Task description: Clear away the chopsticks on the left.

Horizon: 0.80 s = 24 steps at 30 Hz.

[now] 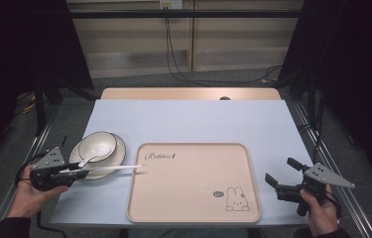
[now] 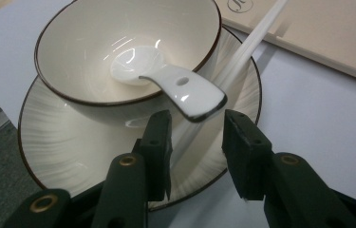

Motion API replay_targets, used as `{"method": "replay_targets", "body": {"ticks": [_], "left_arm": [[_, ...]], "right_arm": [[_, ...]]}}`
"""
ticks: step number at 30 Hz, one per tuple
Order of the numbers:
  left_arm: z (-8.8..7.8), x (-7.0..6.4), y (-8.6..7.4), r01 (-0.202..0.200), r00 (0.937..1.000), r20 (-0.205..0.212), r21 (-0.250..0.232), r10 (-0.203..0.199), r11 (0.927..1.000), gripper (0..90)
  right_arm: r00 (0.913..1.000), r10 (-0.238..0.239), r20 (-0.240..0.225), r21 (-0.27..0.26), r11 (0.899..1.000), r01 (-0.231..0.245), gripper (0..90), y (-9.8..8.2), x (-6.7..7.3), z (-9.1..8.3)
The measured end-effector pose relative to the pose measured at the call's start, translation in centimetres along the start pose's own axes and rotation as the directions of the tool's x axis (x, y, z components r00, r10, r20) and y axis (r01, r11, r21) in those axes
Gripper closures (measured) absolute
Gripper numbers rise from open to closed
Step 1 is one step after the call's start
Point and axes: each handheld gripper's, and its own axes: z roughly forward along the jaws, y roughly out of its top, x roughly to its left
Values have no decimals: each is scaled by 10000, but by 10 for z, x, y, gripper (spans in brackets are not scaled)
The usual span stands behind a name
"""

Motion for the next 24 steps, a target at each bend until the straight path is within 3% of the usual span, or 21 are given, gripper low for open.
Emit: {"method": "replay_targets", "body": {"ticks": [4,11,13,20,24], "left_arm": [[7,-2,3,-286,9996,58,259,285,9993,646],[9,0,1,-356,9993,129,257,353,9990,659],[8,1,0,-325,9994,-96,192,327,9993,687],[12,0,-1,-510,9982,340,240,501,9984,699],[15,-1,1,-809,9952,590,504,779,9954,708]], "right_arm": [[10000,-15,13,-24,10000,15,7,0,0,0],[10000,31,-19,-60,10000,-31,7,0,0,0],[10000,2,-36,-34,10000,-2,7,0,0,0],[9999,91,-111,43,10000,-90,7,-1,0,0],[9999,92,-115,28,10000,-91,7,-1,-1,0]]}}
